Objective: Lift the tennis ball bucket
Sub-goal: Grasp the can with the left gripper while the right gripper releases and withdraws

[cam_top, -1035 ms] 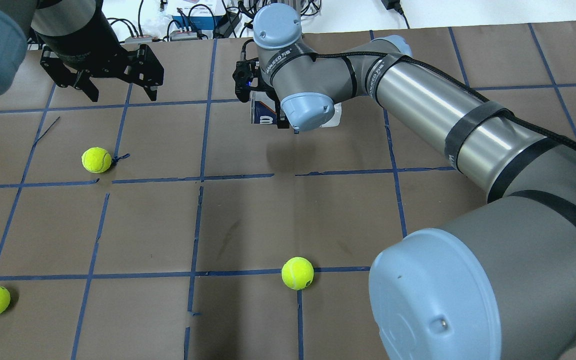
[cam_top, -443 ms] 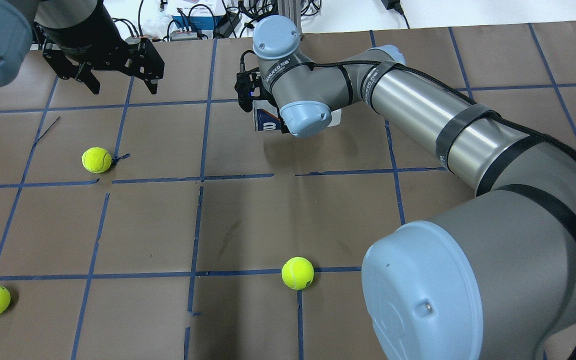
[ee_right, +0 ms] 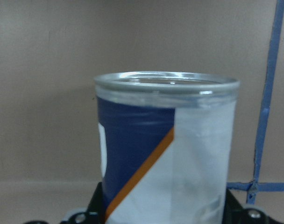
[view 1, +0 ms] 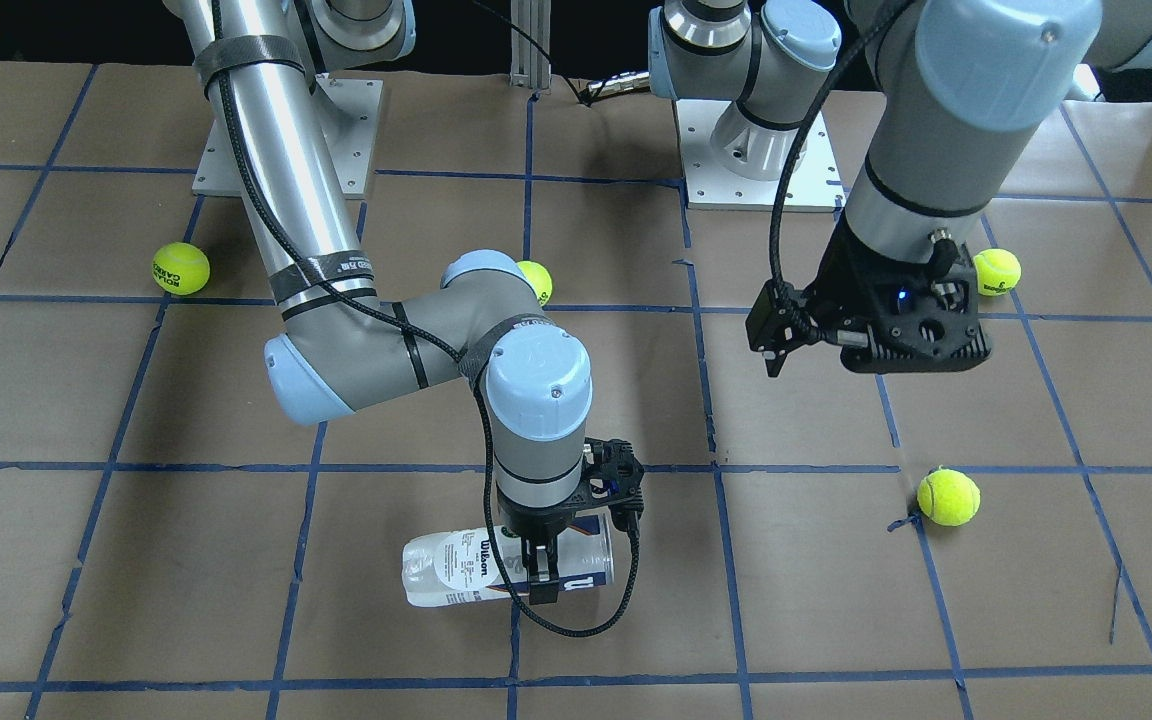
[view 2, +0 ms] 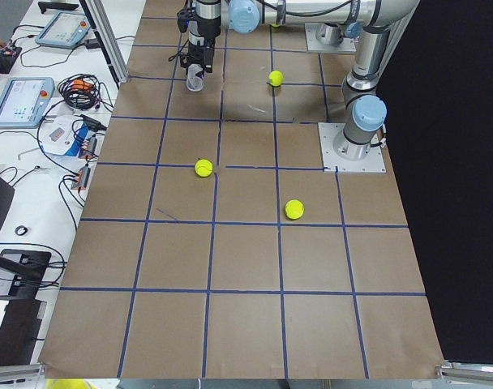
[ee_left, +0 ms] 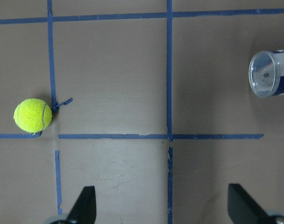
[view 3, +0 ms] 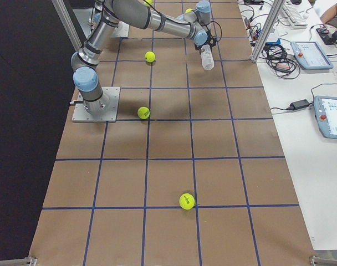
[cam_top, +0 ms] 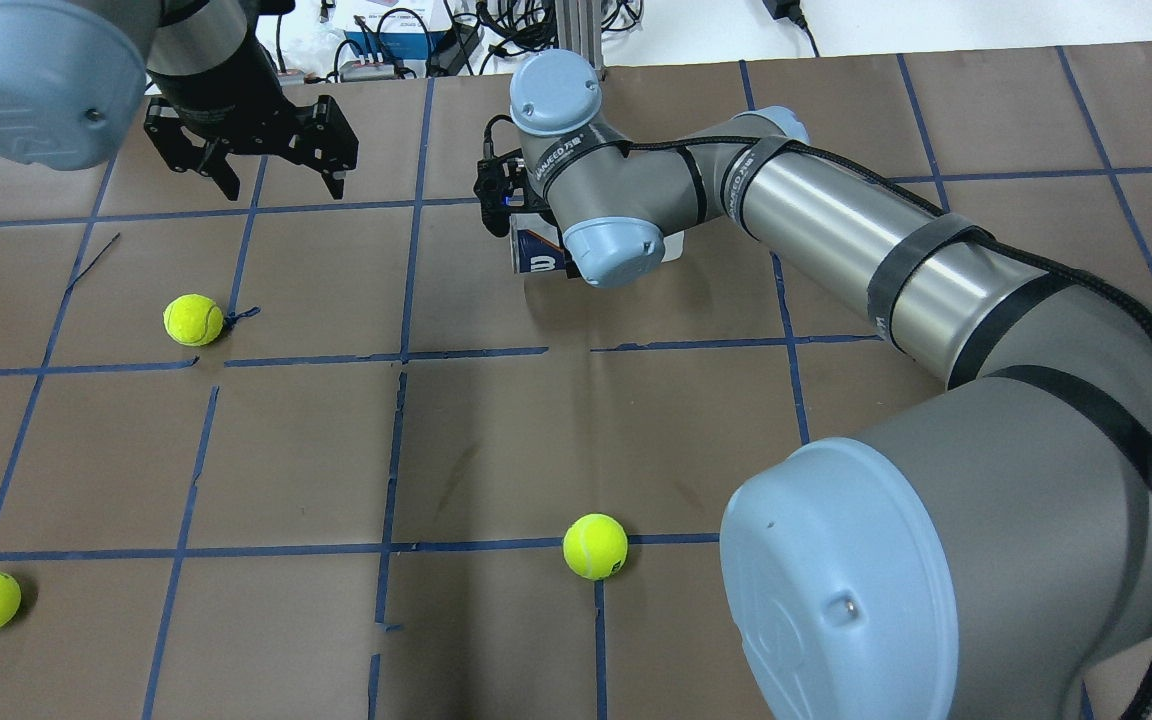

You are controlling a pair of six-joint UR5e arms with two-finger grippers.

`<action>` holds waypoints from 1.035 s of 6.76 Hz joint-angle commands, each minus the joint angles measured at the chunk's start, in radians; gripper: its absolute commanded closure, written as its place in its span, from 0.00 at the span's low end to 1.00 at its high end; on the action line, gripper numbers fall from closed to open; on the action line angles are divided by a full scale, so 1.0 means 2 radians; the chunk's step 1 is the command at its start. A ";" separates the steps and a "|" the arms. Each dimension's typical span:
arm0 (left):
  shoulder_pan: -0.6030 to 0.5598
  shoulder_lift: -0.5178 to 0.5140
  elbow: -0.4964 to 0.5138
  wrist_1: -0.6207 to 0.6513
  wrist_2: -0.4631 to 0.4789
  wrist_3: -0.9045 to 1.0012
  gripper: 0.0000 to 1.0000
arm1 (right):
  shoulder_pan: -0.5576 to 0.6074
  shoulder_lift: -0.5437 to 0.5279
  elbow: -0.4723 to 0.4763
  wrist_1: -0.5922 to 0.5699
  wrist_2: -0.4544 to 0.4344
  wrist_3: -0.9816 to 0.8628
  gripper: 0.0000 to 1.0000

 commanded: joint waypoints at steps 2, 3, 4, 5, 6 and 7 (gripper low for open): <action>0.014 -0.065 -0.008 0.094 -0.076 0.001 0.00 | 0.000 0.001 0.013 -0.011 0.000 0.001 0.00; 0.038 -0.083 -0.022 0.145 -0.138 0.006 0.00 | 0.000 0.001 0.011 -0.011 -0.001 0.001 0.00; 0.051 -0.084 -0.050 0.163 -0.171 0.010 0.00 | -0.001 0.000 0.009 -0.012 0.000 0.001 0.00; 0.066 -0.086 -0.078 0.206 -0.218 0.016 0.00 | -0.001 -0.007 0.005 -0.018 0.003 0.003 0.00; 0.070 -0.093 -0.116 0.250 -0.273 0.015 0.00 | -0.006 -0.026 -0.006 -0.016 0.008 0.004 0.00; 0.070 -0.109 -0.151 0.320 -0.295 0.013 0.00 | -0.011 -0.059 -0.018 -0.003 0.015 0.004 0.00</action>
